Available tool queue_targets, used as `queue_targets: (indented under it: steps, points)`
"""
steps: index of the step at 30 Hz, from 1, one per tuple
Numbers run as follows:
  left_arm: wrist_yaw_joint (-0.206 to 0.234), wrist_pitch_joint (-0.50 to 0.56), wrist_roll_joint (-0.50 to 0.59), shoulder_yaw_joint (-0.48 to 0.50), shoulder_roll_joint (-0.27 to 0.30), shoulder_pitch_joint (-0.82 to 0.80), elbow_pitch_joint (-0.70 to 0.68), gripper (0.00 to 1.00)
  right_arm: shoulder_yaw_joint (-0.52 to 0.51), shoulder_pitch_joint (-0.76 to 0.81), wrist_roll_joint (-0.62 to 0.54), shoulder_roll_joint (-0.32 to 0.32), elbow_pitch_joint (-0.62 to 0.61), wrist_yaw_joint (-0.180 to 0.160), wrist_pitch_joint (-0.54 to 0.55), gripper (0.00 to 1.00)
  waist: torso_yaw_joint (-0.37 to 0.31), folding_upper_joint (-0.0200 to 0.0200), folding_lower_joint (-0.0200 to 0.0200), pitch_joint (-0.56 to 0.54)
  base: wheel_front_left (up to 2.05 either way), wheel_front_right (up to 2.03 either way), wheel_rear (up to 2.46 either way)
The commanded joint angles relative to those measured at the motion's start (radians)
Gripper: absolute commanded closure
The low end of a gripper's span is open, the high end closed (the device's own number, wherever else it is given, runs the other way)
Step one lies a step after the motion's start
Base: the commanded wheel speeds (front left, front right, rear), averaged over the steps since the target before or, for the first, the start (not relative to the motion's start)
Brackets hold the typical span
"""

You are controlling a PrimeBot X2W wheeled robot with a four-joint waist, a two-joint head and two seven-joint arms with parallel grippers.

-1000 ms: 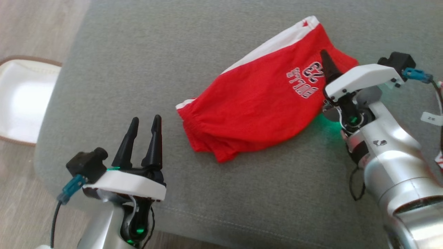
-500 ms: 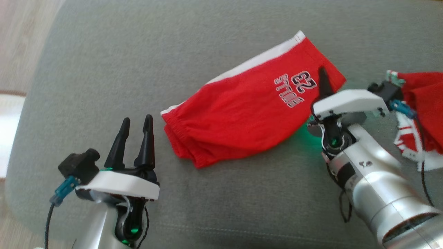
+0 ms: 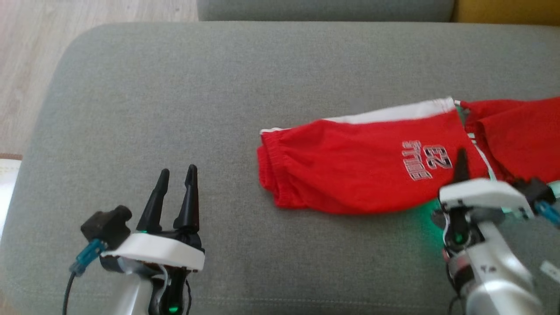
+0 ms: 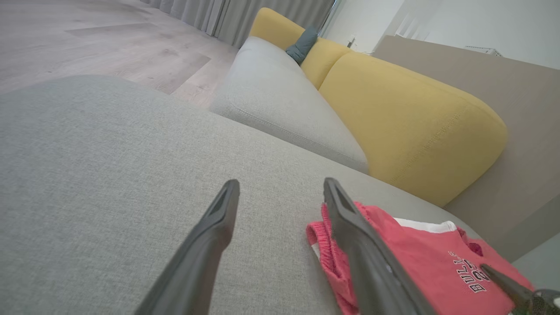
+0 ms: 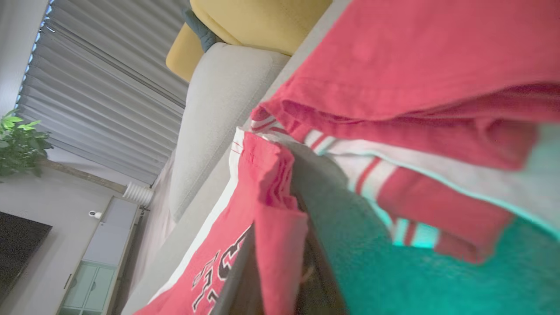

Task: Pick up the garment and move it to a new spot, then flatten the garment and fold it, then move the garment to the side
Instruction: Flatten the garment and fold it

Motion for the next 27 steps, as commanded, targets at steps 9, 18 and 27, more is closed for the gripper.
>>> queue_targets:
  steps: [9,18,27]
  points:
    - [0.004,-0.005,-0.004,0.013,0.007,-0.007,-0.018,0.00,-0.004,0.021,-0.067,0.019,-0.117,-0.001,-0.011,1.00,0.030,0.0000,0.0000,-0.042,0.00,0.00,0.00]
    - [0.006,-0.005,0.001,0.020,0.007,0.014,-0.009,0.00,0.194,0.064,-0.010,0.019,-0.277,-0.001,-0.011,1.00,0.056,0.0000,0.0000,-0.081,0.00,0.00,0.00]
    - [0.011,-0.005,-0.005,0.017,0.007,0.020,-0.010,0.00,0.397,0.081,0.054,0.019,-0.375,-0.001,-0.011,1.00,0.091,0.0000,0.0000,-0.089,0.00,0.00,0.00]
